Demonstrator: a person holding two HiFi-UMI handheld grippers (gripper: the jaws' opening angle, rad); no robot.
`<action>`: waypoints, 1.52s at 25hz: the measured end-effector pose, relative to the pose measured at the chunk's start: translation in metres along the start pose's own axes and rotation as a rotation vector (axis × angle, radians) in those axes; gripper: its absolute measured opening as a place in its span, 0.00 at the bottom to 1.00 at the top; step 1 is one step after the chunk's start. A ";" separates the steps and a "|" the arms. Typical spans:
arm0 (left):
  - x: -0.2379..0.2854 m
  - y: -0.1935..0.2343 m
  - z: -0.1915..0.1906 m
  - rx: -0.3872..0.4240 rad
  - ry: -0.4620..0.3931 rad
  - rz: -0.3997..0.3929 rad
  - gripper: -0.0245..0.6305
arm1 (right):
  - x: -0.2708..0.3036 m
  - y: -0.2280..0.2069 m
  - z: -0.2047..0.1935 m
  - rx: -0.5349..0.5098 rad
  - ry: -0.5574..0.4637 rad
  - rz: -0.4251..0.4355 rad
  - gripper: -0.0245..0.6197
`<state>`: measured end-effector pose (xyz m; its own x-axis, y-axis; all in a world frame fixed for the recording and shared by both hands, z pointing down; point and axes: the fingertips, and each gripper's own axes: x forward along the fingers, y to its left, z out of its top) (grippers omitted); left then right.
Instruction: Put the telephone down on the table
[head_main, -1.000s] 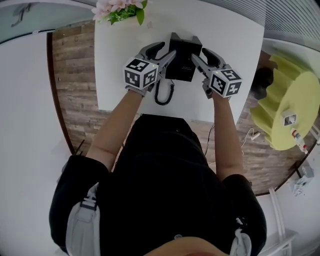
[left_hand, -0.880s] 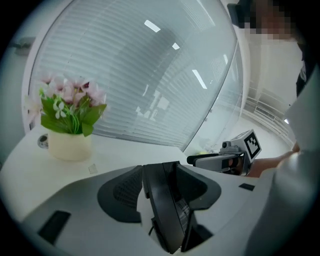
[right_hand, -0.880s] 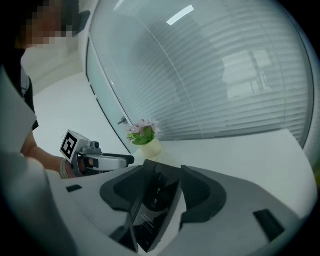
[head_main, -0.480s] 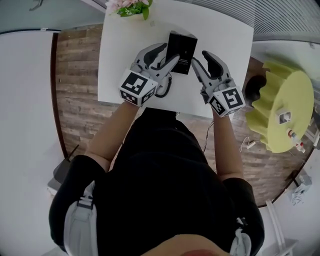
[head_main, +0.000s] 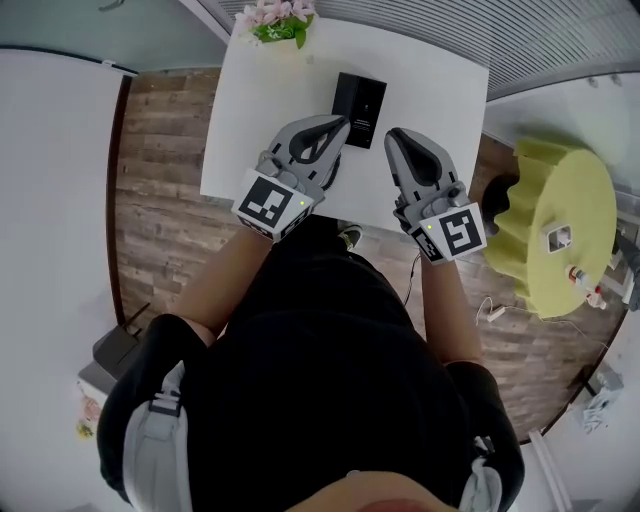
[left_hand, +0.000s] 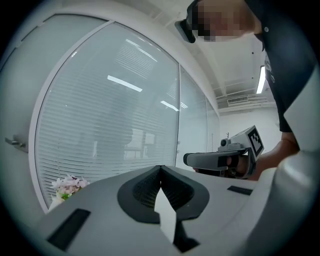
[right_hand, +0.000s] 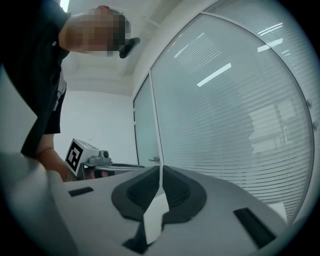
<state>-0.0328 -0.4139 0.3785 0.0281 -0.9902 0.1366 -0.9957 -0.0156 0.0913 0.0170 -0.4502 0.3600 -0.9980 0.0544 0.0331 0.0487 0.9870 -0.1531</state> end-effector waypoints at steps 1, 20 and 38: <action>-0.003 -0.004 0.005 0.009 -0.005 -0.004 0.05 | -0.001 0.004 0.005 -0.008 -0.005 0.006 0.10; -0.023 -0.053 0.039 0.133 -0.028 -0.047 0.05 | -0.026 0.040 0.032 -0.077 -0.035 0.030 0.07; -0.029 -0.057 0.039 0.126 -0.056 -0.034 0.05 | -0.034 0.044 0.031 -0.059 -0.048 0.023 0.07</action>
<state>0.0193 -0.3893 0.3311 0.0609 -0.9949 0.0801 -0.9975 -0.0635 -0.0304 0.0523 -0.4132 0.3213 -0.9973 0.0710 -0.0177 0.0724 0.9929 -0.0949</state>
